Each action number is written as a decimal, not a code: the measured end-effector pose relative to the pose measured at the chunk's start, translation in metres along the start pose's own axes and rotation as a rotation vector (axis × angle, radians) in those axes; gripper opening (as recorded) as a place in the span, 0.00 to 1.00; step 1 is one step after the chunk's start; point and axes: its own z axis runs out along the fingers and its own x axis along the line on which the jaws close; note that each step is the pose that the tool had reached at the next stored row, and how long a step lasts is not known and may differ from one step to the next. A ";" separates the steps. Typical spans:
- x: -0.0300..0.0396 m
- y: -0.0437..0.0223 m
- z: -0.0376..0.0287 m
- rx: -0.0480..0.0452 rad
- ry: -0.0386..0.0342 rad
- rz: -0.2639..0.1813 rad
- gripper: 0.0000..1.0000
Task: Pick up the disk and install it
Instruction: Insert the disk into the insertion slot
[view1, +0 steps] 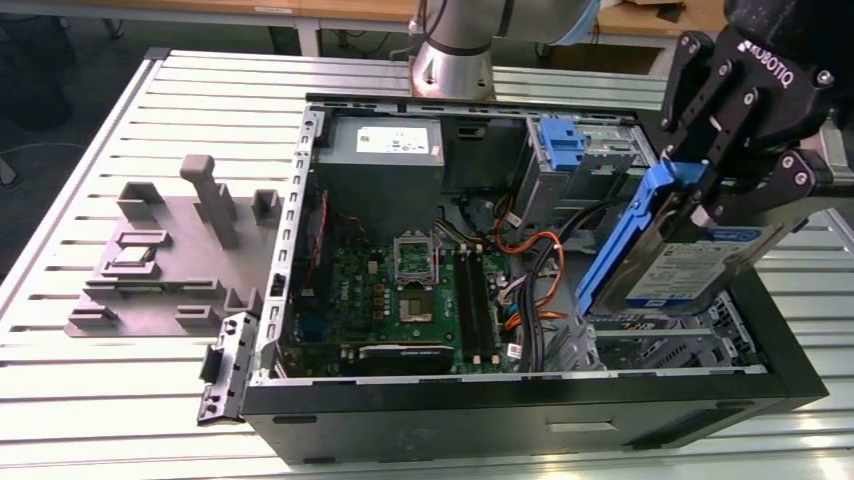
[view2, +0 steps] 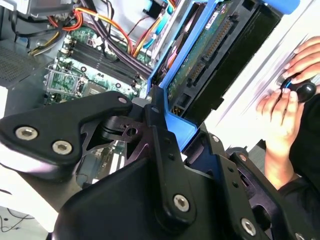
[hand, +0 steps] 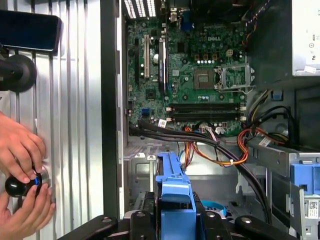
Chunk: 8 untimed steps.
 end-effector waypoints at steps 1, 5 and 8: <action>-0.0001 -0.0016 0.0004 0.0000 0.0000 0.000 0.36; -0.0003 -0.0063 0.0027 0.0000 0.0001 0.000 0.36; -0.0004 -0.0084 0.0050 0.0000 0.0001 0.000 0.36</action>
